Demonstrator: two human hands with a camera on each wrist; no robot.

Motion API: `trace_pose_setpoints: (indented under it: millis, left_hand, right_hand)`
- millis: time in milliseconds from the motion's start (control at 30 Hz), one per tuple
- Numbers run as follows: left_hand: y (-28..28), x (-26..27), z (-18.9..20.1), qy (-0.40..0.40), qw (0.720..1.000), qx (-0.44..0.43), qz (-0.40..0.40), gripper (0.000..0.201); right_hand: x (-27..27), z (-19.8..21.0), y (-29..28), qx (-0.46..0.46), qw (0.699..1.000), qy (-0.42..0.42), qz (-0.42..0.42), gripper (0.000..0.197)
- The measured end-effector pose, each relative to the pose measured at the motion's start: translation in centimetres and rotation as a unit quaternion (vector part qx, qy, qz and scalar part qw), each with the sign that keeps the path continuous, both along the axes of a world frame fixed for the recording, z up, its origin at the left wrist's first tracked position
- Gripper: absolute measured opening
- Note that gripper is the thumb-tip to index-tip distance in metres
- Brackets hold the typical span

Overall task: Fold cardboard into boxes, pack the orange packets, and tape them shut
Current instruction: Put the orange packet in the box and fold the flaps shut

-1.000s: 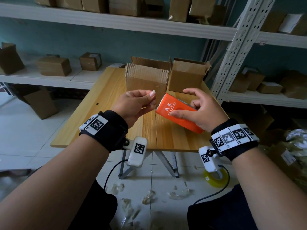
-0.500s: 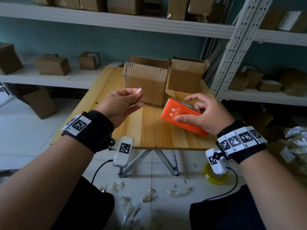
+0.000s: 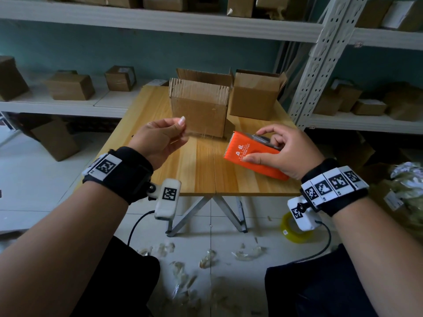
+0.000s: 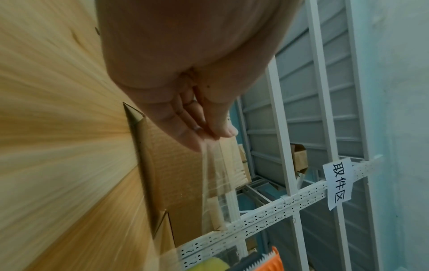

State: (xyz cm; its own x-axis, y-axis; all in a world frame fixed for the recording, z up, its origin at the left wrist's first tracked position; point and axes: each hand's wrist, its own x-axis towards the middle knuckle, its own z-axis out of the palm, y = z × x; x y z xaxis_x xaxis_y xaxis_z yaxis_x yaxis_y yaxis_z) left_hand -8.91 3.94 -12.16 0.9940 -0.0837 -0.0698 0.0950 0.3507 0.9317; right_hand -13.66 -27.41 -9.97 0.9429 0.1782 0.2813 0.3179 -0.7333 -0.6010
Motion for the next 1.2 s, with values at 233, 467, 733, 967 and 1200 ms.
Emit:
trace_pose_setpoints:
  millis: [233,467,733,967,1200]
  left_hand:
    - [-0.1,0.3,-0.1,0.004,0.999,0.033,0.016,0.013]
    - [1.0,1.0,0.2,-0.006,0.999,0.038,0.028,0.006]
    - [3.7,1.0,1.0,-0.043,0.995,0.014,0.092,0.006]
    - [2.5,-0.6,2.2,-0.110,0.993,0.023,0.033,0.007]
    - [1.2,-1.7,2.6,-0.167,0.986,0.008,-0.022,0.006]
  right_hand:
    - [-0.2,0.0,-0.2,-0.002,1.000,-0.018,-0.010,0.081]
    - [-0.5,0.2,-0.9,0.000,1.000,-0.014,-0.021,0.088]
    - [-0.5,0.2,-3.1,-0.019,0.997,0.005,-0.069,0.082]
    - [0.2,-0.7,-3.1,-0.029,0.993,-0.008,-0.116,0.080]
    - [1.0,-0.5,-1.9,-0.093,0.984,0.011,-0.151,0.078]
